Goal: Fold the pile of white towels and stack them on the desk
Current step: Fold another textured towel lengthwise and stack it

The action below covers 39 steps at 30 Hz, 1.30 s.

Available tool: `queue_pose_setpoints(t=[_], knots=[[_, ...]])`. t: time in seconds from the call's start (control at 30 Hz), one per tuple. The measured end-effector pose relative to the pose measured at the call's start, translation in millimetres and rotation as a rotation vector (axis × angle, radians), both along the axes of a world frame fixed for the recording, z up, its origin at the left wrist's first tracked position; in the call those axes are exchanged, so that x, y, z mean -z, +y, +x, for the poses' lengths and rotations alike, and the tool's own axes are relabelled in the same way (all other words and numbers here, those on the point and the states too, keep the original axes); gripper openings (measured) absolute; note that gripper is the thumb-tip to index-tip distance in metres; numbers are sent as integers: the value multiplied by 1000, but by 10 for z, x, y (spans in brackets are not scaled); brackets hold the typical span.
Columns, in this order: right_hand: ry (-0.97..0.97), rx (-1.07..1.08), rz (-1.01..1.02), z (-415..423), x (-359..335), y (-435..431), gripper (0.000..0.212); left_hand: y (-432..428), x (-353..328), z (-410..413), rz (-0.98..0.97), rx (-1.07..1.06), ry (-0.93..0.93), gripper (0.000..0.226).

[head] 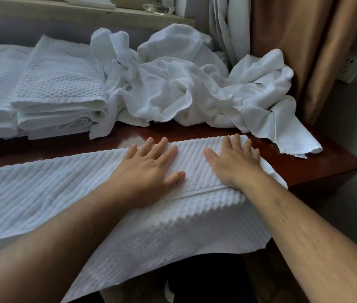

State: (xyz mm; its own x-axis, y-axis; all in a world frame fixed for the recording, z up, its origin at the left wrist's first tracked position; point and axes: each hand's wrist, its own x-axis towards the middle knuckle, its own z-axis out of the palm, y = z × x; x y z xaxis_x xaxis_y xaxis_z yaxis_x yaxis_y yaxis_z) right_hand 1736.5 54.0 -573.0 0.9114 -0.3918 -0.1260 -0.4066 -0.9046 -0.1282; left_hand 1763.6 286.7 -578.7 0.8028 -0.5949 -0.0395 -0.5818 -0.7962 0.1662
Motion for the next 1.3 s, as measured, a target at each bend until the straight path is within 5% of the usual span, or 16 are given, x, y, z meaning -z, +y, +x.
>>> queue_pose_setpoints(t=[0.3, 0.47, 0.67, 0.8, 0.97, 1.1, 1.3], knots=[[-81, -45, -16, 226, 34, -85, 82, -51, -1, 211, -24, -10, -6, 80], [-312, -138, 157, -31, -60, -196, 59, -36, -78, 138, -189, 279, -143, 54], [-472, -47, 188, -875, 72, -381, 39, -218, -69, -124, -168, 200, -113, 79], [-682, 42, 205, -1270, 176, -437, 29, -269, -9, -270, -150, 147, -127, 76], [-725, 287, 371, -1466, 264, -543, 54, -243, 30, -227, -144, 132, -119, 66], [-533, 367, 610, -1504, 391, -626, 90, -255, 34, -218, -146, 126, -135, 61], [-504, 357, 697, -1549, 578, -694, 92, -253, 44, -212, -151, 131, -148, 64]])
